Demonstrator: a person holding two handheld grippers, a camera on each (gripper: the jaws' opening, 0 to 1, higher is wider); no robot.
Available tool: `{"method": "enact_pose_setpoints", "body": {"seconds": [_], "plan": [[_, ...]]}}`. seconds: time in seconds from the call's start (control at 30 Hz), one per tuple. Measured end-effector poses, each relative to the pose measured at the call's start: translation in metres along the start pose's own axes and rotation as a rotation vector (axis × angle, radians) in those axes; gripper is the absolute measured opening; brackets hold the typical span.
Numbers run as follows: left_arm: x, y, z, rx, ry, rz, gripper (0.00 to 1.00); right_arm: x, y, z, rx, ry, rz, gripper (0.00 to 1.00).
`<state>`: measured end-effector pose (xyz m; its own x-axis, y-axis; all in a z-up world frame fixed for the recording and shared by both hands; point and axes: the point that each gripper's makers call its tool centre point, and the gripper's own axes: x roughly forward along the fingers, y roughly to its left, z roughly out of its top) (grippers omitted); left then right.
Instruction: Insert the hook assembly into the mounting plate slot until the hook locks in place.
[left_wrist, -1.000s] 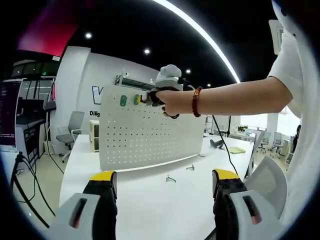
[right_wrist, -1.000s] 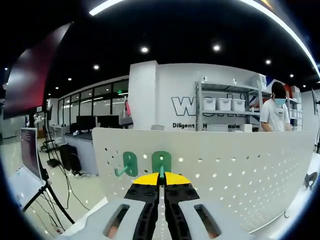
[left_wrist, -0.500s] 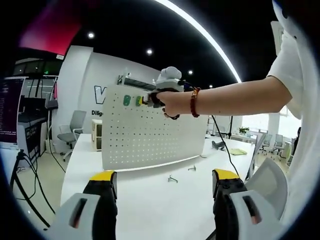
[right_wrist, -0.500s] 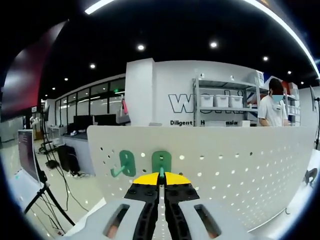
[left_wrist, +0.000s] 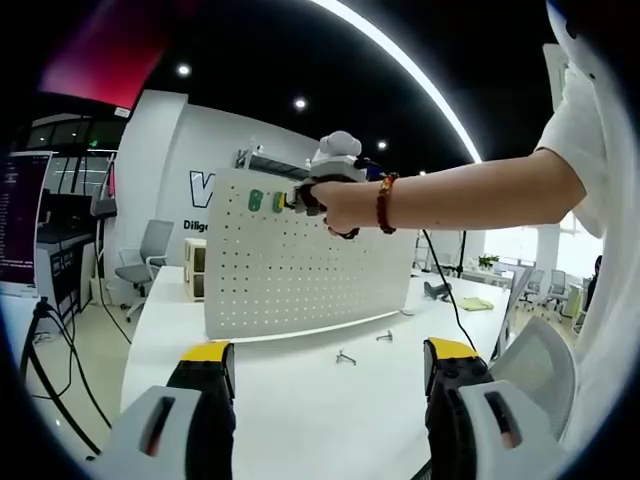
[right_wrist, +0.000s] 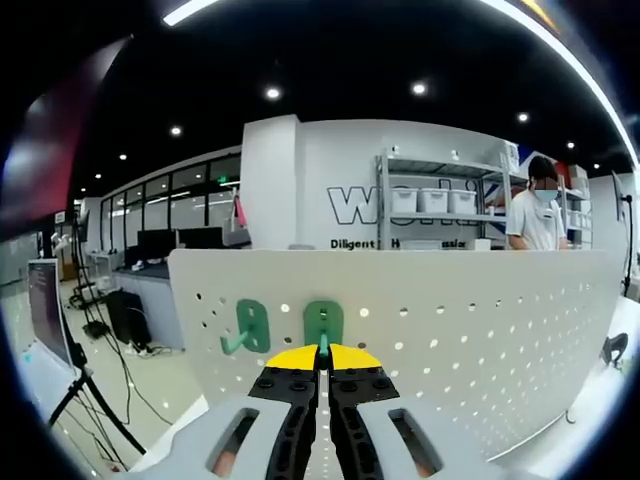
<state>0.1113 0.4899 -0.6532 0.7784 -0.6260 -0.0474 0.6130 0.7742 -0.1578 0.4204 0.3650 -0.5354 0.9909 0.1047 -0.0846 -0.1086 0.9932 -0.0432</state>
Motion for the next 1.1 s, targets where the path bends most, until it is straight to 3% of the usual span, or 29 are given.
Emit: {"method": "enact_pose_setpoints", "body": {"seconds": [0.2, 0.27, 0.73, 1.1], "plan": [[-0.001, 0.0, -0.001, -0.001, 0.003, 0.0, 0.79, 0.002, 0.005, -0.001, 0.032, 0.033, 0.041, 0.03], [0.0, 0.0, -0.001, -0.007, 0.002, -0.004, 0.78, 0.003, 0.003, -0.002, -0.03, 0.031, 0.036, 0.03], [0.0, 0.0, 0.001, -0.002, 0.004, 0.003, 0.78, 0.002, 0.008, -0.002, -0.03, 0.037, 0.079, 0.07], [-0.001, -0.019, 0.005, 0.023, 0.017, -0.007, 0.78, -0.012, 0.011, 0.001, -0.011, 0.041, 0.146, 0.15]]}}
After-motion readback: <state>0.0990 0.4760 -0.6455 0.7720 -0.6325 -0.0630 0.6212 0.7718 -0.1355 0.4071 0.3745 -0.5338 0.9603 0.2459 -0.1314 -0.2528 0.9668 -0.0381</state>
